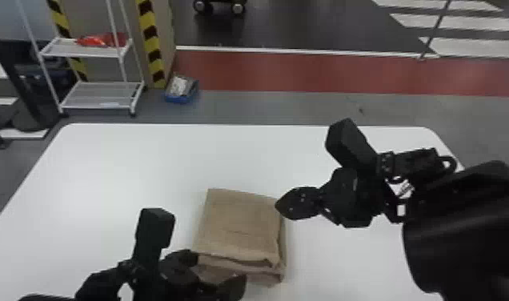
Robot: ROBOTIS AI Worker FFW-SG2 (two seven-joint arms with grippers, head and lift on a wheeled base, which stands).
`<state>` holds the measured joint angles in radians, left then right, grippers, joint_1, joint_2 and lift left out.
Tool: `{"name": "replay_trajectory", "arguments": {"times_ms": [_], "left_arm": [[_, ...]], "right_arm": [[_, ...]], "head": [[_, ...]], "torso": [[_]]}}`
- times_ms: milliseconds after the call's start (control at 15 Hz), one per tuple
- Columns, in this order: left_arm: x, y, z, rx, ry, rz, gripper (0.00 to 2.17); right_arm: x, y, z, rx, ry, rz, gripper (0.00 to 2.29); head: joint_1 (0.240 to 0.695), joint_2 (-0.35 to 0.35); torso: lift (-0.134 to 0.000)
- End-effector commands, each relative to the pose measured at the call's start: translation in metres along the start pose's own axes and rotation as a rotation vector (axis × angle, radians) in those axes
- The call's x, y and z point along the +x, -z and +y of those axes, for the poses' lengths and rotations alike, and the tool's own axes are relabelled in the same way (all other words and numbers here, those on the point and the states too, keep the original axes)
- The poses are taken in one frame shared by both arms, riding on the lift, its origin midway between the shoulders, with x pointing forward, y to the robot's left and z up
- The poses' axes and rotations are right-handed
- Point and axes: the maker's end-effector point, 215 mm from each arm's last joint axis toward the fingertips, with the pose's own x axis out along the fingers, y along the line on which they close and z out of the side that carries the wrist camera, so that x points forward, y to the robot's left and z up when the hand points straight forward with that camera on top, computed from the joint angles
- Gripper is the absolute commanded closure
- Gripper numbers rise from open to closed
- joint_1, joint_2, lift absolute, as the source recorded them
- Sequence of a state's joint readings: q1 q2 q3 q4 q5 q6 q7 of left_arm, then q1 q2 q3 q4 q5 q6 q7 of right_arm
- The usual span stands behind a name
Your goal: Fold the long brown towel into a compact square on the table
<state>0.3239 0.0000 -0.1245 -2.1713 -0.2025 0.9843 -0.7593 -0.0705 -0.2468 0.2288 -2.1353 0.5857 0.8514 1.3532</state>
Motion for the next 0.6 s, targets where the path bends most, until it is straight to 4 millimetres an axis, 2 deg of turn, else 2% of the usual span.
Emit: {"name": "replay_trajectory", "arguments": {"times_ms": [0,133,267,400,533], "left_arm": [[-0.003,0.0,0.001,-0.029,-0.001,-0.016,0.08],[-0.007,-0.003,0.007,-0.055,-0.004,-0.035,0.08],[-0.011,-0.001,0.013,-0.066,-0.002,-0.024,0.08],[-0.012,0.008,0.012,-0.093,0.025,0.024,0.08],[-0.013,0.022,0.012,-0.14,0.023,0.071,0.08]], "right_arm": [[0.007,-0.004,0.008,0.094,0.009,-0.081,2.13],[0.013,0.007,0.013,0.171,0.055,-0.117,2.13],[0.012,0.018,0.005,0.264,0.147,-0.146,2.13],[0.018,0.037,0.013,0.317,0.193,-0.136,2.13],[0.031,0.043,0.028,0.348,0.19,-0.132,2.13]], "head": [[0.695,-0.048],[0.695,-0.034],[0.695,-0.023],[0.695,-0.03],[0.695,-0.037]], "torso": [[-0.123],[-0.123],[-0.123],[-0.123],[-0.123]]}}
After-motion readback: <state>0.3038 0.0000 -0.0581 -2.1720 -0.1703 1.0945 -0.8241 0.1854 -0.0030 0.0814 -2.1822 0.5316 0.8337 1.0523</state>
